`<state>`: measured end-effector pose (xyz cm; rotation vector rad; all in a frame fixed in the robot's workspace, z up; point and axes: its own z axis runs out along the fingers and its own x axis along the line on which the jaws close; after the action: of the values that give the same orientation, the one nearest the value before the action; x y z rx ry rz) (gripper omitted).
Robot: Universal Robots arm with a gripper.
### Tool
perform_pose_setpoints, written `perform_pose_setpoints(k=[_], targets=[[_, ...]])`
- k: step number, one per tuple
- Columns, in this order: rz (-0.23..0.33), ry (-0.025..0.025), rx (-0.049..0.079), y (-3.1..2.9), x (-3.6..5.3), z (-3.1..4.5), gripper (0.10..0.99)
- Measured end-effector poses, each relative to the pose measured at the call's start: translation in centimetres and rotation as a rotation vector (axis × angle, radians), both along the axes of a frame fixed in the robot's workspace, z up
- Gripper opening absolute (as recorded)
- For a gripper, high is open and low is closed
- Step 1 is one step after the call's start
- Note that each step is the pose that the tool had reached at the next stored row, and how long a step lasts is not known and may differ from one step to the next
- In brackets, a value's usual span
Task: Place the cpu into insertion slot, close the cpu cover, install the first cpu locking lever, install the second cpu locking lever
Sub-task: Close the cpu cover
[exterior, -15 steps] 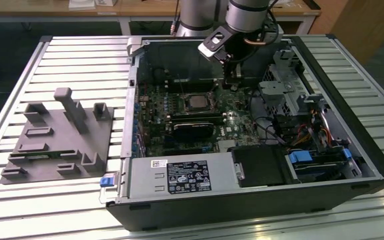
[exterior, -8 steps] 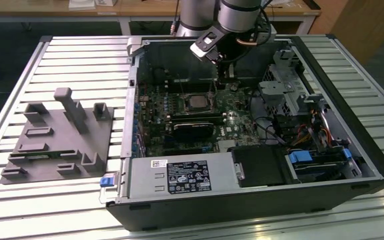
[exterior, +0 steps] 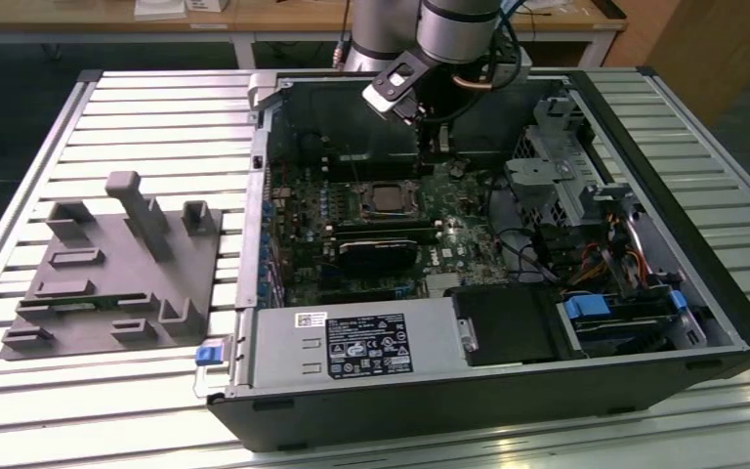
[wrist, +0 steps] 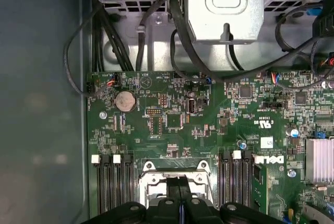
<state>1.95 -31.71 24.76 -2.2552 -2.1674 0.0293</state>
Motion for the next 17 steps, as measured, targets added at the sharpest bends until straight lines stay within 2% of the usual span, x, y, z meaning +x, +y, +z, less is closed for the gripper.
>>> perform_pose_setpoints(k=[6, 10, 17], targets=[[0.000, 0.0000, 0.000, -0.01, -0.40, -0.13, 0.106], [0.000, 0.0000, 0.000, -0.11, -0.84, -0.49, 0.106], [0.000, 0.0000, 0.000, -0.32, -2.11, -1.16, 0.106]])
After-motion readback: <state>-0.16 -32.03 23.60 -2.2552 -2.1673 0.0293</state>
